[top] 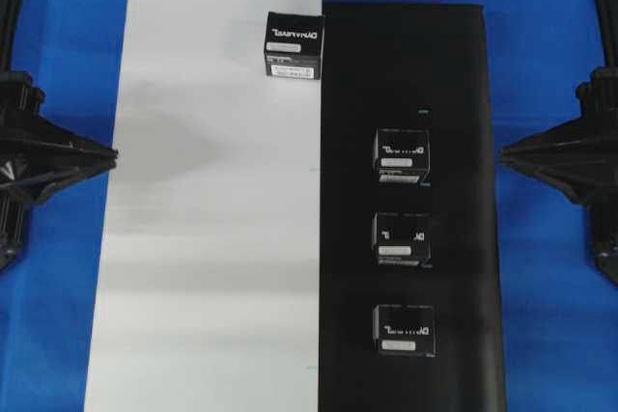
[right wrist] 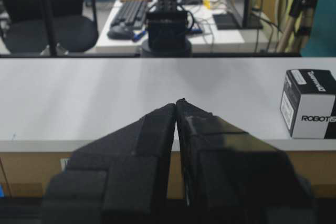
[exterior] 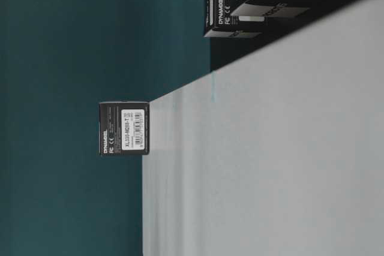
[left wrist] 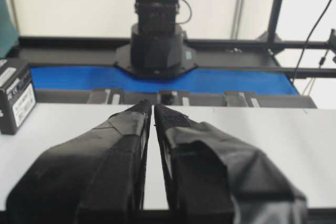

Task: Place the box from the black base onto the white base.
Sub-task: 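Raise the right gripper and move it toward the black base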

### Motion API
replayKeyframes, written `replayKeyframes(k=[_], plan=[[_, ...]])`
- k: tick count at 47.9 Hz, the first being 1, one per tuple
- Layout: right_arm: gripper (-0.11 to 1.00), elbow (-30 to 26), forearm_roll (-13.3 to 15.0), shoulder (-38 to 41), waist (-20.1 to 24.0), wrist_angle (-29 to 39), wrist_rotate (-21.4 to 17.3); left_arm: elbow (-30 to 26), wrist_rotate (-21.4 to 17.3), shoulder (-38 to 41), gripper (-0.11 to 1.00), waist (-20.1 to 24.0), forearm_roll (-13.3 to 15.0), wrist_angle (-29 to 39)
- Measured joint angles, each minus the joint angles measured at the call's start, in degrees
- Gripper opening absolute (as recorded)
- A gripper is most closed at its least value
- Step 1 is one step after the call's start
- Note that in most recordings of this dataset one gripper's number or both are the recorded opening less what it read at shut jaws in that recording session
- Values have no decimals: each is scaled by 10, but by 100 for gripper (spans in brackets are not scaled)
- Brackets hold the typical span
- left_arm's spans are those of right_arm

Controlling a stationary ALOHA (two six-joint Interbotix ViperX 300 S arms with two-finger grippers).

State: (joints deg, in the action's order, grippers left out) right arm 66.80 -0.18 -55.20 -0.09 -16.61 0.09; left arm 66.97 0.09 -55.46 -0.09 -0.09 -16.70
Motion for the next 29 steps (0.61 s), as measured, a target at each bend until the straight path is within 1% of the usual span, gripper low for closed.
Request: replayKeyframes(k=[1, 2, 4, 5, 9, 11, 14, 18, 21, 29], plan=[[14, -1, 0, 1, 0, 0, -2, 0, 1, 0, 14, 0, -1, 1], [17, -3, -2, 1, -2, 2, -4, -3, 5, 0, 14, -1, -1, 4], [26, -6, -11, 0, -5, 8, -8, -10, 23, 2, 11, -3, -2, 14], [29, -10, -18, -1, -9, 16, -10, -14, 31, 2, 8, -5, -3, 18], [27, -25, -42, -5, -20, 72, -13, -31, 51, 6, 2, -11, -4, 42], [27, -40, -49, -7, -29, 123, -13, -40, 56, 8, 1, -11, -5, 54], [27, -60, -52, -10, -39, 204, -13, -50, 57, 9, 0, -12, -5, 73], [27, -79, -52, -13, -48, 280, -13, -58, 60, 7, 1, -17, -6, 91], [27, -87, -51, -19, -54, 317, -13, -60, 61, 4, 1, -20, -5, 99], [27, -91, -47, -33, -72, 381, -11, -64, 62, -4, 1, -24, -6, 105]])
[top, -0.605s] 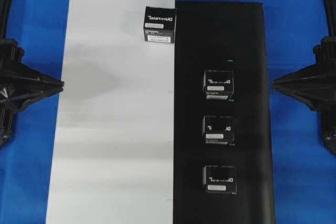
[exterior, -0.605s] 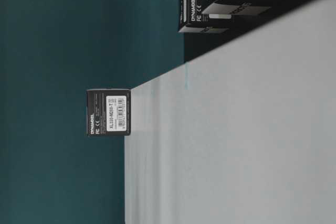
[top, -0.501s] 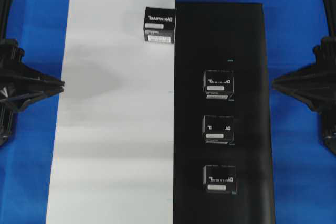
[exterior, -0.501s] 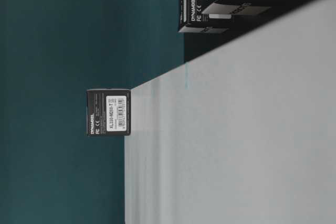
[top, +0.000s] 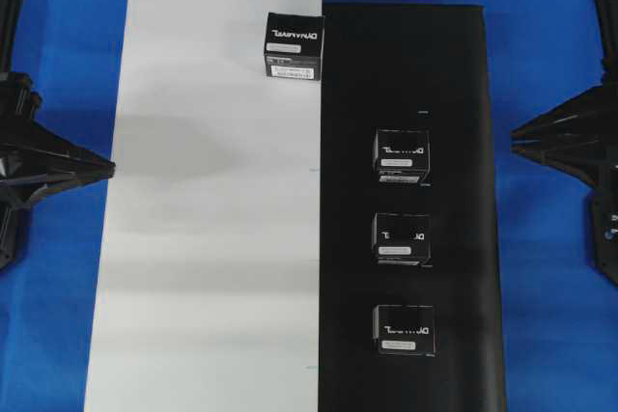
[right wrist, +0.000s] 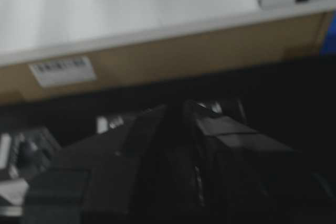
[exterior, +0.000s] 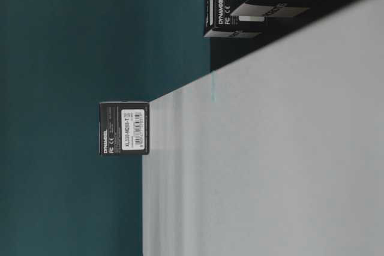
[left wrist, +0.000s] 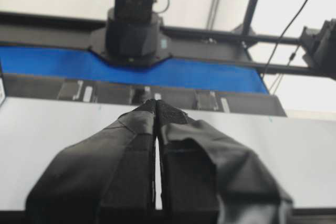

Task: Place the box from the black base onto the white base.
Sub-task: 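Raise the right gripper and move it toward the black base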

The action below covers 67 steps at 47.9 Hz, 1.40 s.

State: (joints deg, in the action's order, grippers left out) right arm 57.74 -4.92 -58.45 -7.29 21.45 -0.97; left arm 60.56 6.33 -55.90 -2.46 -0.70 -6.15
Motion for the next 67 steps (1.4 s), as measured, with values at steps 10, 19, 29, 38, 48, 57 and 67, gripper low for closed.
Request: replayKeyframes(k=[10, 19, 29, 38, 48, 57, 67], plan=[[27, -1, 9, 0, -18, 82, 0, -3, 0, -1, 1, -2, 0, 1], [27, -1, 22, 12, -26, 125, 0, -3, 0, -2, 1, -2, 0, 0], [27, 0, 24, 47, -27, 134, 1, -4, 0, -1, 1, -2, 0, 2], [27, 1, 33, 83, -27, 133, 2, -3, 0, 1, 1, -2, 0, 4], [27, 1, 35, 113, -27, 134, 2, -4, 0, 2, 1, -2, 0, 4], [27, 1, 36, 133, -27, 134, 4, -3, 0, 3, 1, -2, 0, 5], [28, 1, 54, 155, -29, 128, 4, -4, 0, 3, 1, -2, 0, 6]])
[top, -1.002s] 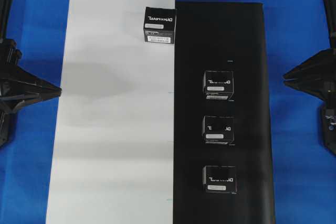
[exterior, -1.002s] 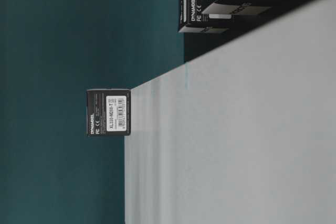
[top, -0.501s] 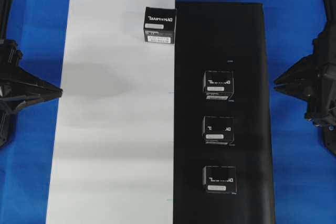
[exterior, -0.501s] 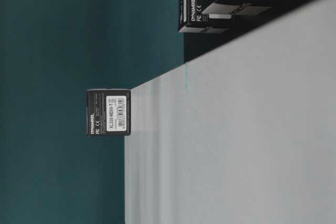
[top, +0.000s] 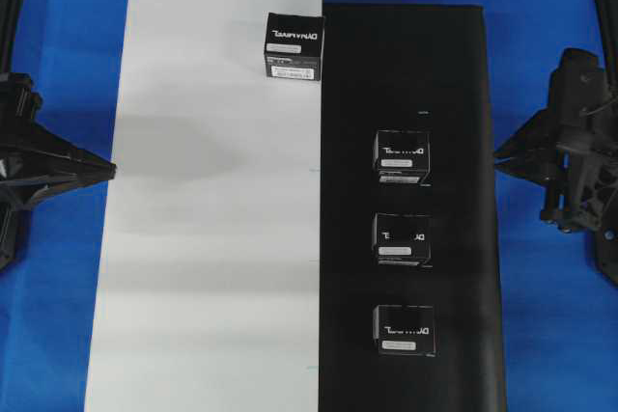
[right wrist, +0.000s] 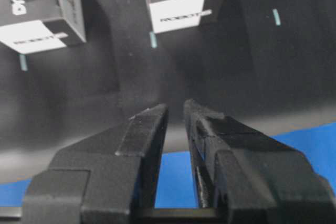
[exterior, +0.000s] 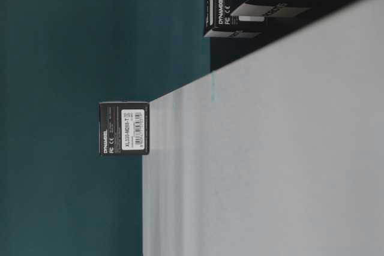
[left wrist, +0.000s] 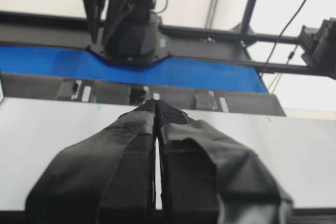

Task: Place the box from the black base onto the white base.
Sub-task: 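Raise the right gripper and move it toward the black base, then move the open right gripper over the top DYNAMIXEL box on the black base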

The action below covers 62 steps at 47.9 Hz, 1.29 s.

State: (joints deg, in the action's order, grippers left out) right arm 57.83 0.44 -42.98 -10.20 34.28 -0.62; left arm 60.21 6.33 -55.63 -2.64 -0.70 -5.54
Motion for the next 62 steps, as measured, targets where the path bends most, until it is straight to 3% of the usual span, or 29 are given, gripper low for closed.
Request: replayKeyframes(k=[11, 22, 28, 34, 38, 62], plan=[[33, -4, 25, 28, -21, -12, 0, 0, 0, 0, 1, 0, 0, 0], [48, -9, 27, 56, -32, -25, 3, 0, 0, 0, 1, 0, 0, -1], [62, -10, 30, 73, -33, -36, 4, 1, 0, 0, 1, 0, 0, 0], [89, -11, 33, 93, -34, -41, 17, 0, 0, 0, 1, 0, 0, 5], [99, -13, 33, 104, -36, -51, 29, 1, 1, 1, 1, 1, 0, 15], [100, 5, 32, 110, -54, -171, 54, -6, 2, -5, 1, 0, 0, 32]])
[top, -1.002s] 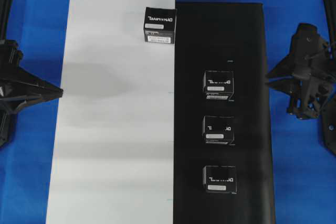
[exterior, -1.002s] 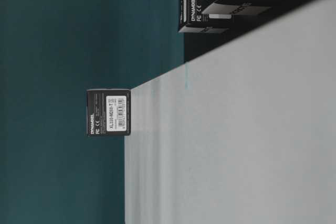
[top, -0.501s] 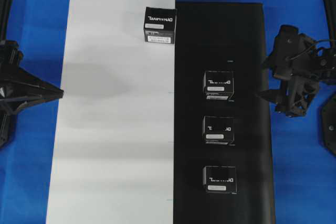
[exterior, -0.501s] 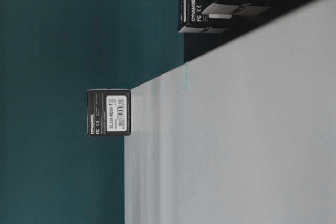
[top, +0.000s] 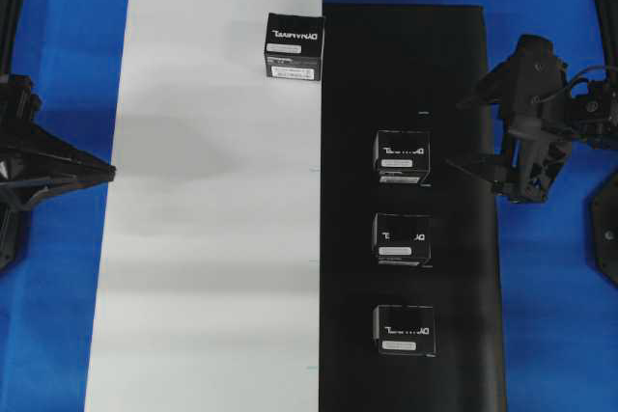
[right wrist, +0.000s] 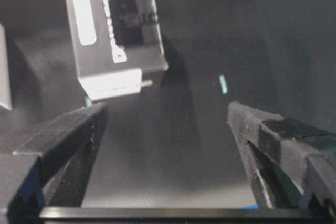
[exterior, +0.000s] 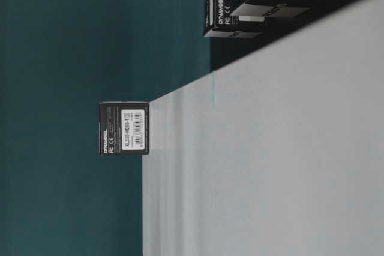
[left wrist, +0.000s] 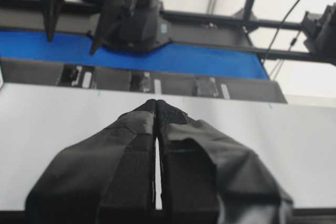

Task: Place the box from the black base onto the white base.
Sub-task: 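Move the open right gripper over the top DYNAMIXEL box on the black base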

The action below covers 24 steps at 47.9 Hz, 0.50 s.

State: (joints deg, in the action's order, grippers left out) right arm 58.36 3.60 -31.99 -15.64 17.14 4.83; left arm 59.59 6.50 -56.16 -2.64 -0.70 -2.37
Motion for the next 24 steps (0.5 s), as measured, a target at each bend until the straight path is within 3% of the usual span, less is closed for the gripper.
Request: replayKeyframes(k=[14, 24], plan=[[100, 19, 0, 2, 0, -34, 4, -11, 1, -4, 1, 0, 0, 25], [100, 33, -12, -33, 4, -50, -38, -16, 3, -7, 1, 0, 0, 25]])
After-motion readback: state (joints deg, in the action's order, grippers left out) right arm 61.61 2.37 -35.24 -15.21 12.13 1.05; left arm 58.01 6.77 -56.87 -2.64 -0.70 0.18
